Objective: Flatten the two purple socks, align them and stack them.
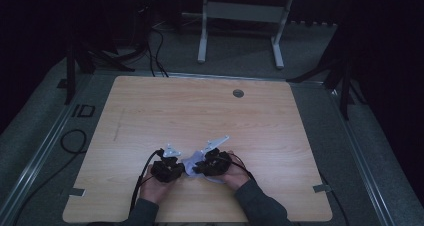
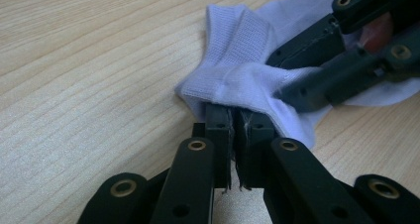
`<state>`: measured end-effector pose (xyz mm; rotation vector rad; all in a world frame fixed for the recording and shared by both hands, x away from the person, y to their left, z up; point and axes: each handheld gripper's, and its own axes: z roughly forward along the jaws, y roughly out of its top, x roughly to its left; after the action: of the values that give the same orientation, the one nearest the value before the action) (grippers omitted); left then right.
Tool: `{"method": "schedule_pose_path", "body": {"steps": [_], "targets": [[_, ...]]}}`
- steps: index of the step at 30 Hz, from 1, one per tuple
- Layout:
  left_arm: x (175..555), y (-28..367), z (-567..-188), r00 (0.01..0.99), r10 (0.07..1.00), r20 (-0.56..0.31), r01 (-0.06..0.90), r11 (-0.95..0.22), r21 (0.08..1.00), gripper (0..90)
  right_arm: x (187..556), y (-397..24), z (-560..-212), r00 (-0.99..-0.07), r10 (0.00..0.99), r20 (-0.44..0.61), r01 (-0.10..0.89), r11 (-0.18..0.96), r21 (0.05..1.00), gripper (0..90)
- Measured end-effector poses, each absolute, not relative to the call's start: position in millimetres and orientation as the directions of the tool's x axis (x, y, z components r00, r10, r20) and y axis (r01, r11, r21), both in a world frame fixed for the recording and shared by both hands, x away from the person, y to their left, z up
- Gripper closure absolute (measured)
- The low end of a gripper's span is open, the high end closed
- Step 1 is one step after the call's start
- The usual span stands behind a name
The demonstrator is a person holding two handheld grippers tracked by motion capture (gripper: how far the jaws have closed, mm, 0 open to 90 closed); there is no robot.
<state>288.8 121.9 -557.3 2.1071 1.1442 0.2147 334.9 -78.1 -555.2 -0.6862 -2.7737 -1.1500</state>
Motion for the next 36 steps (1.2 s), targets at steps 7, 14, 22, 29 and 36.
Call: {"method": "schedule_pose_path", "body": {"steps": [7, 14, 22, 29, 36], "targets": [[286.8, 129.7, -552.6, 0.577, 0.792, -0.199, 0.688, -0.340, 0.641, 76.5, 335.9, -79.3, -556.4, -0.891, 0.380, 0.247, 0.443, 0.609, 0.658, 70.3], [277.5, 141.1, -539.0, 0.565, 0.792, -0.230, 0.682, -0.292, 0.671, 77.2, 335.6, -80.4, -557.5, -0.887, 0.387, 0.254, 0.451, 0.599, 0.662, 70.7], [272.6, 132.5, -532.9, 0.595, 0.774, -0.218, 0.667, -0.324, 0.671, 77.9, 335.4, -79.9, -557.6, -0.886, 0.392, 0.249, 0.451, 0.598, 0.663, 72.7], [279.7, 119.4, -543.0, 0.609, 0.779, -0.149, 0.656, -0.390, 0.646, 84.3, 335.4, -79.7, -558.3, -0.884, 0.392, 0.254, 0.454, 0.593, 0.665, 73.1], [283.2, 113.4, -550.3, 0.605, 0.791, -0.088, 0.652, -0.430, 0.624, 85.8, 334.7, -78.6, -557.5, -0.890, 0.386, 0.242, 0.442, 0.602, 0.665, 71.2]]}}
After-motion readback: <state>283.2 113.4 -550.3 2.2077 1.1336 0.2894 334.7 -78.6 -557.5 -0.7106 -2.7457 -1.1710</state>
